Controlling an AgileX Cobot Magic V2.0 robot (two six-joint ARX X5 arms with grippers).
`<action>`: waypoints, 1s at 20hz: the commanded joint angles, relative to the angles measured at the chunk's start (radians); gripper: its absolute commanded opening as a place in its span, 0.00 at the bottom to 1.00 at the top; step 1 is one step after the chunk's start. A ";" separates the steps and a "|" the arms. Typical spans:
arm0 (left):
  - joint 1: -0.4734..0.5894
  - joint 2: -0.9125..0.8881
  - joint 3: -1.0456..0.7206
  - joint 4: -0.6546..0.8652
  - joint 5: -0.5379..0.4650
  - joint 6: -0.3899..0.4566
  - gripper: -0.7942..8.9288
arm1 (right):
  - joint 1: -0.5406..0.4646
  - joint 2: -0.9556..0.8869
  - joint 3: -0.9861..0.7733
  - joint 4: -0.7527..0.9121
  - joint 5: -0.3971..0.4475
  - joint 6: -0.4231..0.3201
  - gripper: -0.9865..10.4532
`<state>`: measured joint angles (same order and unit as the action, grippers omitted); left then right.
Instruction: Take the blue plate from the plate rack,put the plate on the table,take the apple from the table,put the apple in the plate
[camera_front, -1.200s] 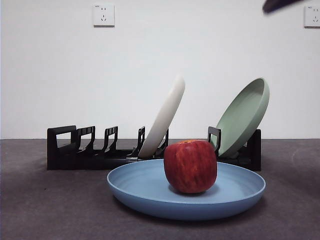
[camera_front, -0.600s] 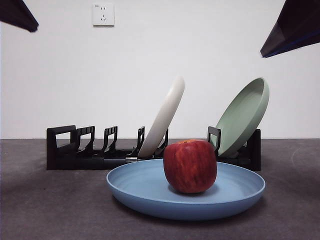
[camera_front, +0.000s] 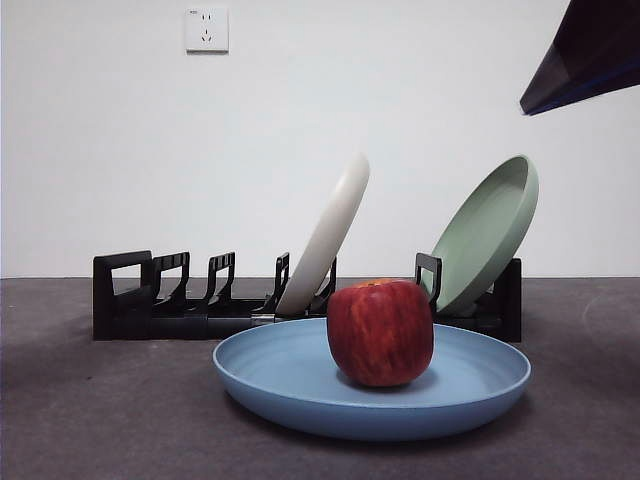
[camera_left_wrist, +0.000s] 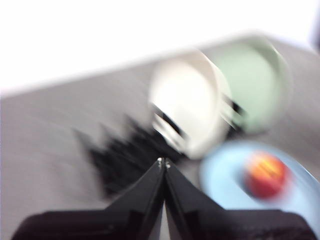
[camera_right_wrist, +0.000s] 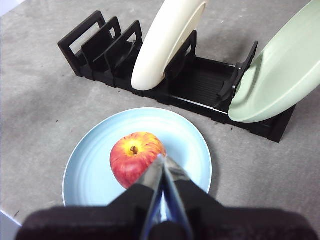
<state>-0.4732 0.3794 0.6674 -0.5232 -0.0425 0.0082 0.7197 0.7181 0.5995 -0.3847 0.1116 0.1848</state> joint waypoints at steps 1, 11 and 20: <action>0.126 -0.079 -0.071 0.023 0.000 0.018 0.08 | 0.001 0.000 -0.007 0.006 -0.001 0.009 0.09; 0.366 -0.316 -0.584 0.388 0.026 0.015 0.08 | 0.001 -0.001 -0.007 0.006 -0.001 0.008 0.09; 0.370 -0.378 -0.664 0.335 0.025 0.011 0.08 | 0.001 -0.001 -0.007 0.006 -0.001 0.008 0.09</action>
<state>-0.1055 0.0048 0.0170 -0.1867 -0.0185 0.0154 0.7197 0.7177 0.5995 -0.3847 0.1120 0.1848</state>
